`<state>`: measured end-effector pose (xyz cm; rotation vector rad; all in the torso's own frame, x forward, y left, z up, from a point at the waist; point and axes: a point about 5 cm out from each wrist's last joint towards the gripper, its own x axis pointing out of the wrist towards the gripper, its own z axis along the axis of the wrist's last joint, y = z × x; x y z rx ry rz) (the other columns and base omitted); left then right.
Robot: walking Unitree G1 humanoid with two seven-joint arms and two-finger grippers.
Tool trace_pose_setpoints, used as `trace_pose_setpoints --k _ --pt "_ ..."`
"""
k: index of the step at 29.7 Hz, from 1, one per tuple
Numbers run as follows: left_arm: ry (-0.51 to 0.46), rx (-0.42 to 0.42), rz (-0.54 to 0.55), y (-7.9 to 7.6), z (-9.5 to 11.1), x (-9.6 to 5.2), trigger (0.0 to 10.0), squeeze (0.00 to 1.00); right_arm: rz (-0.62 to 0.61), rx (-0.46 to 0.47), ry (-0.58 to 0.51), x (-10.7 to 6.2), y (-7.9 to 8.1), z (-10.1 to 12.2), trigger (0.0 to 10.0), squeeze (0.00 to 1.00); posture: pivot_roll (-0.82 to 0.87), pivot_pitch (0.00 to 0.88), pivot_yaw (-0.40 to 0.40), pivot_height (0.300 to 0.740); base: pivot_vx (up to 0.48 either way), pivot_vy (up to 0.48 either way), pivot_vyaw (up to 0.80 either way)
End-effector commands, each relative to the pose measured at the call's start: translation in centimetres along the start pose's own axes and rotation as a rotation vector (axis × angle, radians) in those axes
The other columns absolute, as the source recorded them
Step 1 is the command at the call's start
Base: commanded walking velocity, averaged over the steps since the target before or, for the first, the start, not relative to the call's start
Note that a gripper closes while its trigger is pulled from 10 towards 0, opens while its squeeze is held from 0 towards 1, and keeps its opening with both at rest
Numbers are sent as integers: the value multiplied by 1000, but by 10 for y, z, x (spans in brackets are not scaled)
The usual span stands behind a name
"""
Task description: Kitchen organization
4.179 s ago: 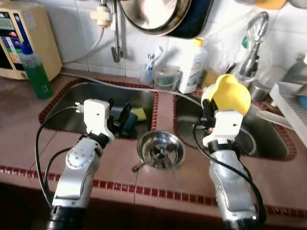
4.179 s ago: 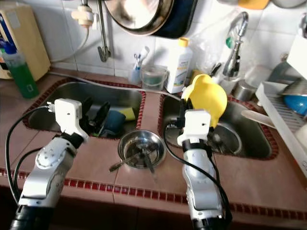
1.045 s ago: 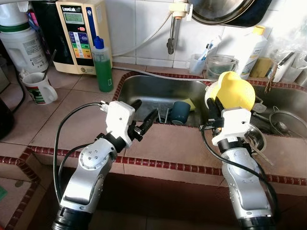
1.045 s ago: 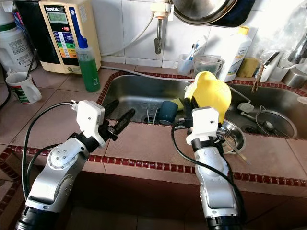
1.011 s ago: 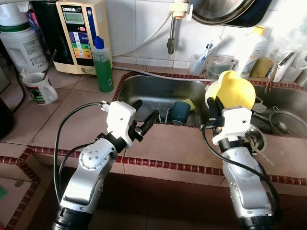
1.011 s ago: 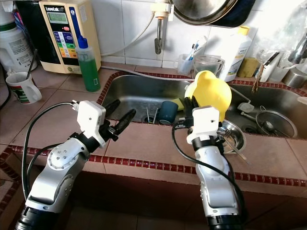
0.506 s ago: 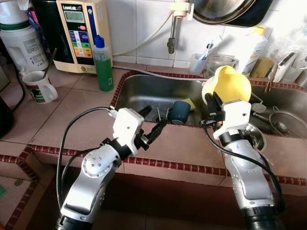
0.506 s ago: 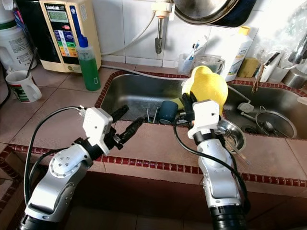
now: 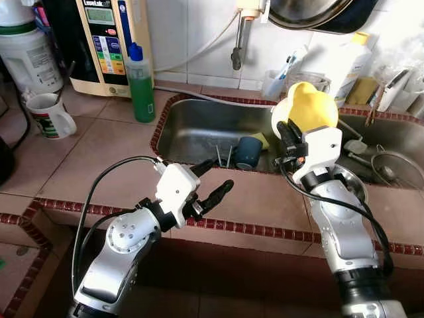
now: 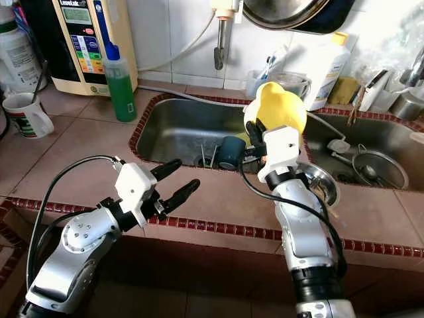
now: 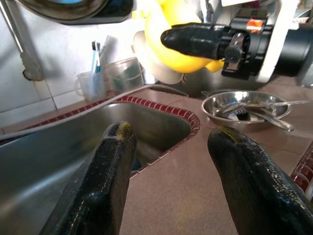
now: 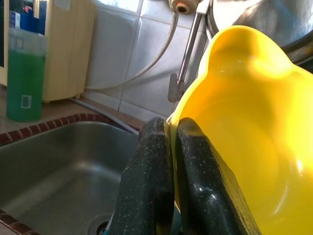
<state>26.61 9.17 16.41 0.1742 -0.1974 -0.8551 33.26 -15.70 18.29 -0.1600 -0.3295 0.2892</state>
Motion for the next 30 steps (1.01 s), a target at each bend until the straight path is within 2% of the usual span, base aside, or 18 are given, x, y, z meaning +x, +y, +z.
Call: trace_pose_setpoints --k 1,21,30 --pt "-22 10 -28 -4 8 0 10000 0 0 -3 -10 4 -7 4 10000 0 -177 109 -39 732 0 0 0" --pt "-34 -32 -101 -20 35 -14 10000 0 109 89 -4 31 -9 17 10000 0 -146 261 -30 732 0 0 0" --pt "-37 -76 -136 -31 47 -20 10000 0 174 140 -13 42 -4 29 10000 0 -131 336 -30 732 0 0 0"
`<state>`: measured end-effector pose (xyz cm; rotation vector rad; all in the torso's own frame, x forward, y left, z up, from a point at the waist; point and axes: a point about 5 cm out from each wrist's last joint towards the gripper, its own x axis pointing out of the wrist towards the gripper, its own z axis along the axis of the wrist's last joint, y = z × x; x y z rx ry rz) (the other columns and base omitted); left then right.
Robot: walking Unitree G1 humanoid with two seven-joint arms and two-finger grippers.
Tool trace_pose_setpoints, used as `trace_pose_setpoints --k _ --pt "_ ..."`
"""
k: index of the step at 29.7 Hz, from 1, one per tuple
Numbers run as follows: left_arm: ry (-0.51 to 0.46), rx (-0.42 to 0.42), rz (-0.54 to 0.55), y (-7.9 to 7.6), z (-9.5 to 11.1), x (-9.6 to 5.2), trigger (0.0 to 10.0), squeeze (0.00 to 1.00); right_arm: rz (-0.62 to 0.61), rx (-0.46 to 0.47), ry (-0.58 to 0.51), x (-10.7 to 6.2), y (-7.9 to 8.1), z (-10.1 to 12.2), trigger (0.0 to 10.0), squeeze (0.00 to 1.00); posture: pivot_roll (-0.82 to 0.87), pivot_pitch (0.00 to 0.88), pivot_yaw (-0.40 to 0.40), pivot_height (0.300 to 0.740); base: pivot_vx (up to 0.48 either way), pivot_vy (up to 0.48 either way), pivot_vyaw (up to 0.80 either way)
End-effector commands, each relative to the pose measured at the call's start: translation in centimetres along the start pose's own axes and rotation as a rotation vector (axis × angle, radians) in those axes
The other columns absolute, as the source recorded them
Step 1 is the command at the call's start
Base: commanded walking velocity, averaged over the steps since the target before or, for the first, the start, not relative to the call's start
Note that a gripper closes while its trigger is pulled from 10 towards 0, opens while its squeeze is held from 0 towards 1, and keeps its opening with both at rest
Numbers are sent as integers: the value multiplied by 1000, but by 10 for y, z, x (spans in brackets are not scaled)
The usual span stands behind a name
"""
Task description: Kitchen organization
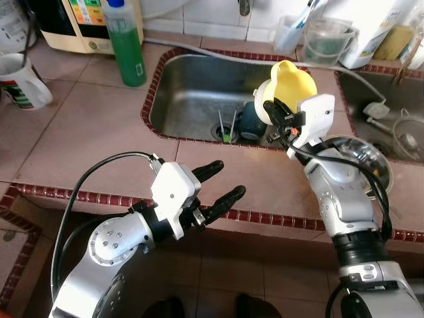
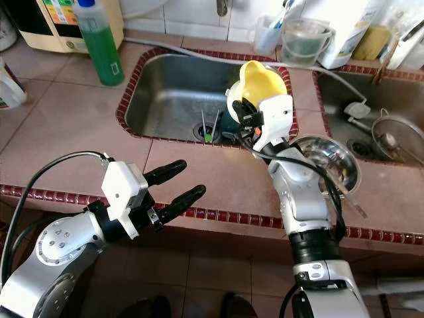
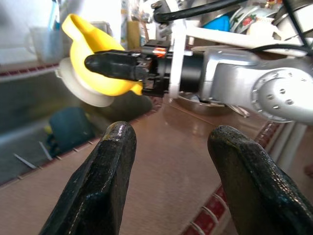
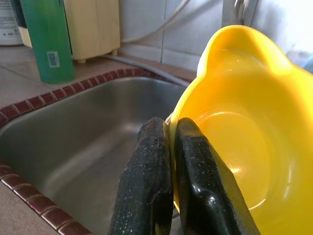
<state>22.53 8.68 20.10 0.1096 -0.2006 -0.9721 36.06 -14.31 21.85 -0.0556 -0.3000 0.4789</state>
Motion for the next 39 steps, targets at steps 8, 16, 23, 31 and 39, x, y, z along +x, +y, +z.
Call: trace_pose_setpoints --k 8,16,23,31,39 --pt "13 -36 -46 -12 6 -2 10000 0 41 70 -38 8 0 14 10000 0 -118 342 -28 732 0 0 0" --pt "10 -43 -50 -12 13 -1 10000 0 126 192 -67 13 8 25 10000 63 -110 335 -27 732 0 0 0" --pt "-4 -55 10 -2 19 3 10000 0 225 242 -60 12 21 27 10000 71 -114 353 -28 732 0 0 0" --pt "-6 -57 92 12 21 4 10000 0 193 274 -31 7 16 21 10000 59 -121 360 -27 732 0 0 0" --pt "-15 -64 89 12 24 4 10000 0 167 313 -20 0 8 15 10000 1000 -122 369 -22 732 0 0 0"
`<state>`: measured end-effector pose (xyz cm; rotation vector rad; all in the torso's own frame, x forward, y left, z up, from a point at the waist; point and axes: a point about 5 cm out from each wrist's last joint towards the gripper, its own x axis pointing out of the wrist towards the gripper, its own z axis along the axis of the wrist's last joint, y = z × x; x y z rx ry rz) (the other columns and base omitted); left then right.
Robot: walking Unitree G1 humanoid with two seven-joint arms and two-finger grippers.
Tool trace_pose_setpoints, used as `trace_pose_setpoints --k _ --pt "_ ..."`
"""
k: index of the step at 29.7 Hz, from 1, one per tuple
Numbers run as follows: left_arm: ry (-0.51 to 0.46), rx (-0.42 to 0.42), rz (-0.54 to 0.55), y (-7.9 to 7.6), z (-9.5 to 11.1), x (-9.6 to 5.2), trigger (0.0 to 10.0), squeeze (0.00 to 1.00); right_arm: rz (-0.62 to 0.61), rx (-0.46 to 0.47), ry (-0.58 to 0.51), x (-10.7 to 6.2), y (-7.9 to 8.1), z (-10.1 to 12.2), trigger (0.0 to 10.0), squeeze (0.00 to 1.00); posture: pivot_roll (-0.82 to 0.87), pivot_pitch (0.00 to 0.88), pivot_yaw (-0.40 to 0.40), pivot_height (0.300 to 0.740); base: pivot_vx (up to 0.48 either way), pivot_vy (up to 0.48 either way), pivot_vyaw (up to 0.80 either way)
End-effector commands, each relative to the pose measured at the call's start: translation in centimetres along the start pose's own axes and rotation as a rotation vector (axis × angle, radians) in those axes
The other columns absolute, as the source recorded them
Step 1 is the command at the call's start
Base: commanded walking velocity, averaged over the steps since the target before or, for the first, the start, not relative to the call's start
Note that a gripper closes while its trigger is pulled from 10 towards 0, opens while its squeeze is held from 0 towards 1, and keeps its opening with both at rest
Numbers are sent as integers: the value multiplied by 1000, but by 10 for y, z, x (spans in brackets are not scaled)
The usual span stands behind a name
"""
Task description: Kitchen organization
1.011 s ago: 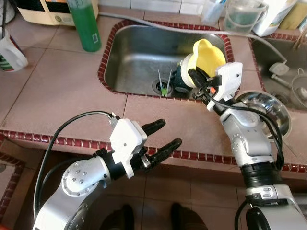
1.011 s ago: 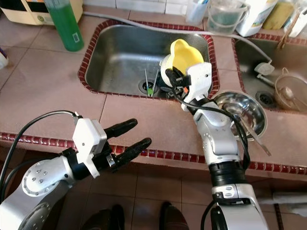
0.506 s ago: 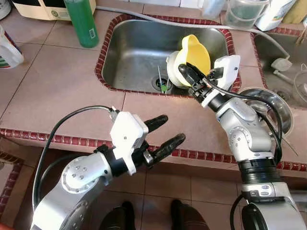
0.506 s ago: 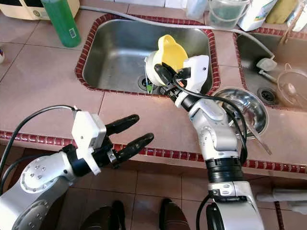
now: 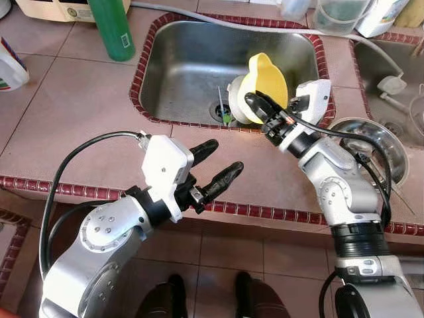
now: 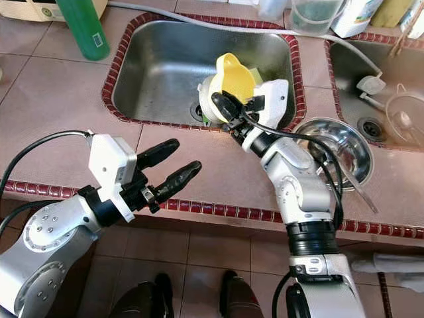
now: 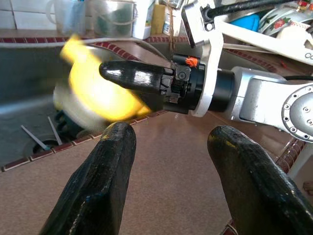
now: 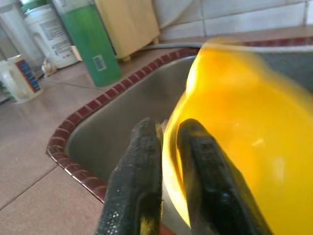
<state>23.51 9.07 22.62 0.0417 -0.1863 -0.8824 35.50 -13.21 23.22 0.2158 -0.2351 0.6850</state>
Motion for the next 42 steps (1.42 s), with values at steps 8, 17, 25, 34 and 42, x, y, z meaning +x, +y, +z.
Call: trace_pose_setpoints --k 8,17,25,34,42 --pt "0 -17 -10 -2 2 -1 10000 0 5 18 -8 -5 -3 2 10000 1000 -122 375 -15 732 0 0 0" --pt "1 -4 -5 1 2 1 10000 0 8 -11 -68 -1 -2 13 10000 1000 -122 356 -15 732 0 0 0" --pt "-11 4 11 5 3 3 10000 0 -12 15 -308 5 2 50 10000 1000 -118 332 -20 732 0 0 0" --pt "-24 15 100 16 -3 8 10000 0 -146 -89 -353 1 7 55 10000 0 -123 274 -27 732 0 0 0" --pt "-38 -48 306 37 -15 8 10000 0 -299 -231 -325 -17 8 47 10000 0 -137 177 -38 732 0 0 0"
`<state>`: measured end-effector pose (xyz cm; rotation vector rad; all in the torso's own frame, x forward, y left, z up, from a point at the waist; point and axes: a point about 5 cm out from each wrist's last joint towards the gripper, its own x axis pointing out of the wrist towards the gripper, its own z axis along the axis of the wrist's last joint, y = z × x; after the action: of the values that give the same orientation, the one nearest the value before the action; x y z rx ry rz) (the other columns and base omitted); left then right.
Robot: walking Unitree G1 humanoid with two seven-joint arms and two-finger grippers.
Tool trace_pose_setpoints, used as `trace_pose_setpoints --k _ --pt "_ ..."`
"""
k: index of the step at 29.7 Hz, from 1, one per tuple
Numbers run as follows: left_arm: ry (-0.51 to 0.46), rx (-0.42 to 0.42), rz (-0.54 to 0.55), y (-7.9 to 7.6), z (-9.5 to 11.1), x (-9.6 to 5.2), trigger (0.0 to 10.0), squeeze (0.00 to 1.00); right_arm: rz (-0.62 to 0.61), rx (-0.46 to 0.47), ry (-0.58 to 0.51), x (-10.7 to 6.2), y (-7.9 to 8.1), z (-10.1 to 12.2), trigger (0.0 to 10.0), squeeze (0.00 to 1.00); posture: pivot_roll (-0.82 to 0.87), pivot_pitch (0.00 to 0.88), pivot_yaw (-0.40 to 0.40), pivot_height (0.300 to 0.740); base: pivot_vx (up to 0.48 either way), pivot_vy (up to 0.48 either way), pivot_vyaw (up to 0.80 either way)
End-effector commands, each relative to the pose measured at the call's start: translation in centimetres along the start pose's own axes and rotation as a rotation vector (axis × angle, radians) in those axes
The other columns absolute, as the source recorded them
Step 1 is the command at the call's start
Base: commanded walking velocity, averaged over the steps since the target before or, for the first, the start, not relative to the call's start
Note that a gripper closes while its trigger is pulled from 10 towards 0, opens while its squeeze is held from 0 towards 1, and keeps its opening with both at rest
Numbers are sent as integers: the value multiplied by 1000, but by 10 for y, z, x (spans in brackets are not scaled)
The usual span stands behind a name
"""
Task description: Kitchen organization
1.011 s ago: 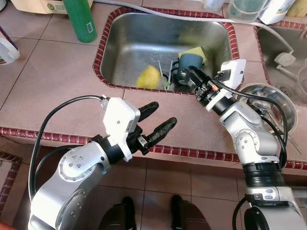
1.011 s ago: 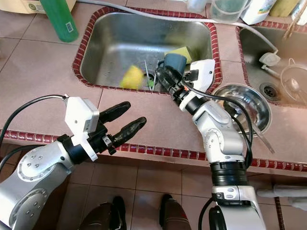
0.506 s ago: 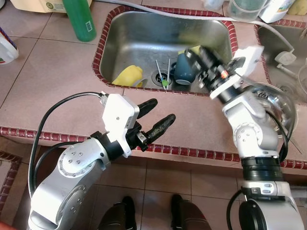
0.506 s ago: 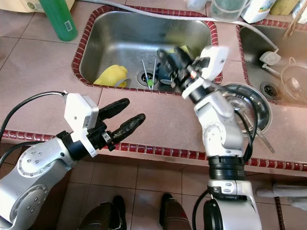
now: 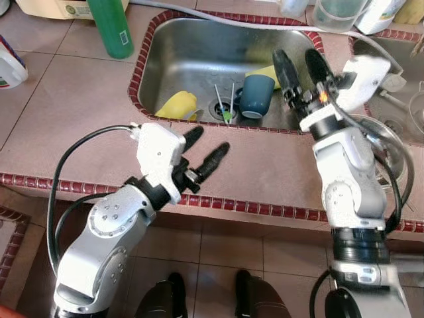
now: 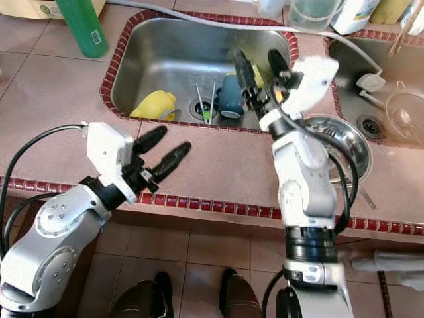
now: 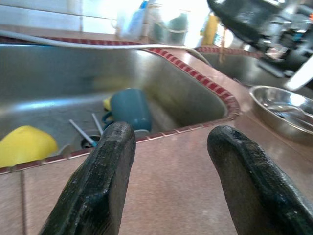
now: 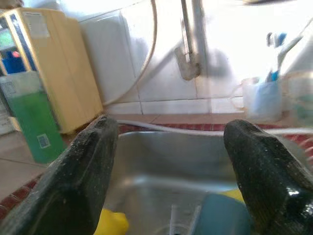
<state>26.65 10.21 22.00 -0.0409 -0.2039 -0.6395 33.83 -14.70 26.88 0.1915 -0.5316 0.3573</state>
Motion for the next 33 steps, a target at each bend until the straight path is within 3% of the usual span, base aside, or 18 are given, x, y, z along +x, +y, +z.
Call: trace_pose_setpoints --k 1,9,15,33 --pt "1 -1 58 7 -3 0 10000 0 -17 -69 -36 -4 1 8 10000 0 -137 177 -38 732 0 0 0" --pt "24 12 254 33 -24 0 10000 0 -114 -174 -8 -27 -4 -2 10000 0 -149 99 -48 732 0 0 0" --pt "67 15 333 41 -42 -2 10000 0 -167 -207 34 -41 -3 -17 10000 0 -160 75 -40 732 0 0 0" --pt "70 9 360 45 -58 4 10000 0 -248 -242 128 -68 6 -48 10000 0 -178 46 -13 732 0 0 0"
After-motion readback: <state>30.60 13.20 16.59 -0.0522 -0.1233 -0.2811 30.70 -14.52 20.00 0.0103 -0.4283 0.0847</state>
